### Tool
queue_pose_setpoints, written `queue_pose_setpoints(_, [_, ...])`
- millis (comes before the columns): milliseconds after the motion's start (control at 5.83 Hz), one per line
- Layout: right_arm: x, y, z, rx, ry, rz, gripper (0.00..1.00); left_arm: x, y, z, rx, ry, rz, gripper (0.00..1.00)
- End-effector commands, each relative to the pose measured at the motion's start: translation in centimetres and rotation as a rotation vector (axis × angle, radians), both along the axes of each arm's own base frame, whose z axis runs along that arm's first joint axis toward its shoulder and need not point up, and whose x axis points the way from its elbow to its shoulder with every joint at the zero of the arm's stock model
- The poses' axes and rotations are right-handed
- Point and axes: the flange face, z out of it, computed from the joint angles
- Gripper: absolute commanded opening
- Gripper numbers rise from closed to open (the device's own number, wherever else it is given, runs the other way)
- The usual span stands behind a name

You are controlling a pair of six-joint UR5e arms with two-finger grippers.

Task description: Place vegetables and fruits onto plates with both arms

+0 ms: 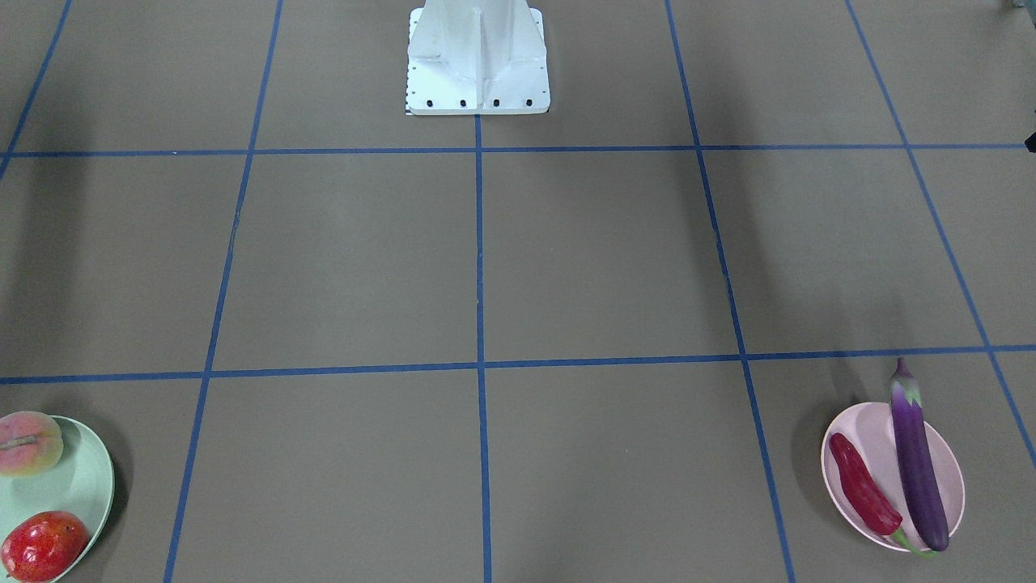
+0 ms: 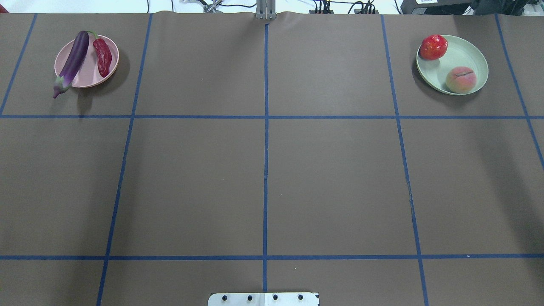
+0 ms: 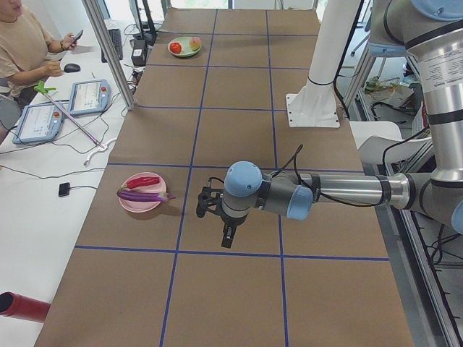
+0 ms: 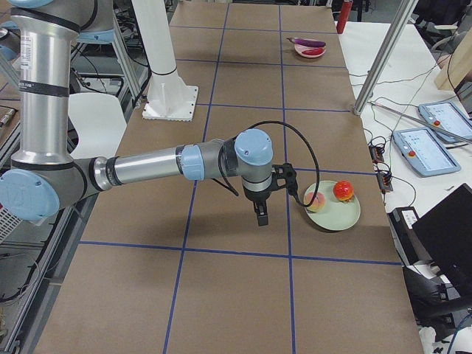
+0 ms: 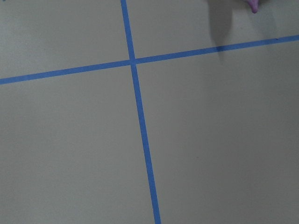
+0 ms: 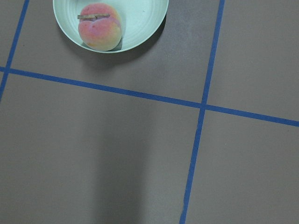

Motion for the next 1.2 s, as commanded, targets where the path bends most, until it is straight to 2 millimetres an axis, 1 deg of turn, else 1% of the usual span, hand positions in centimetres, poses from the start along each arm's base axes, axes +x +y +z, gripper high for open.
queue_pose_setpoints(0, [-1.2,-0.2,0.5,-0.008,0.022,-0.034,1.0,-0.1,0.3,-0.2,-0.009,-0.002,-0.012,1.0])
queue_pose_setpoints(171, [-3.5,-1.1,0.4,0.011,0.09,-0.087,1.0,0.0,-0.9,-0.6,-0.067,-0.004,-0.011,1.0])
queue_pose_setpoints(343, [-4.9,-4.3,-1.4,0.012,0.113,-0.111,1.0,0.0,-4.4,-2.7,-0.102,-0.008,-0.012,1.0])
queue_pose_setpoints(514, [-5.0,-6.9,-3.6,-0.018,0.118,-0.11,1.0,0.0,-6.3,-3.6,-0.099,-0.013,-0.012,1.0])
queue_pose_setpoints(686, [-4.6,-5.7,-2.4,-0.04,0.117,-0.107,1.0,0.1,-6.5,-3.8,-0.097,-0.009,-0.015,1.0])
queue_pose_setpoints(857, [-3.9,-3.7,-1.0,-0.05,0.114,-0.095,1.0,0.0,-6.4,-4.2,-0.089,-0.006,-0.019,1.0])
queue_pose_setpoints(1029, [-3.3,-2.8,-0.3,-0.057,0.11,-0.085,1.0,0.1,-6.5,-4.4,-0.08,-0.008,-0.017,1.0])
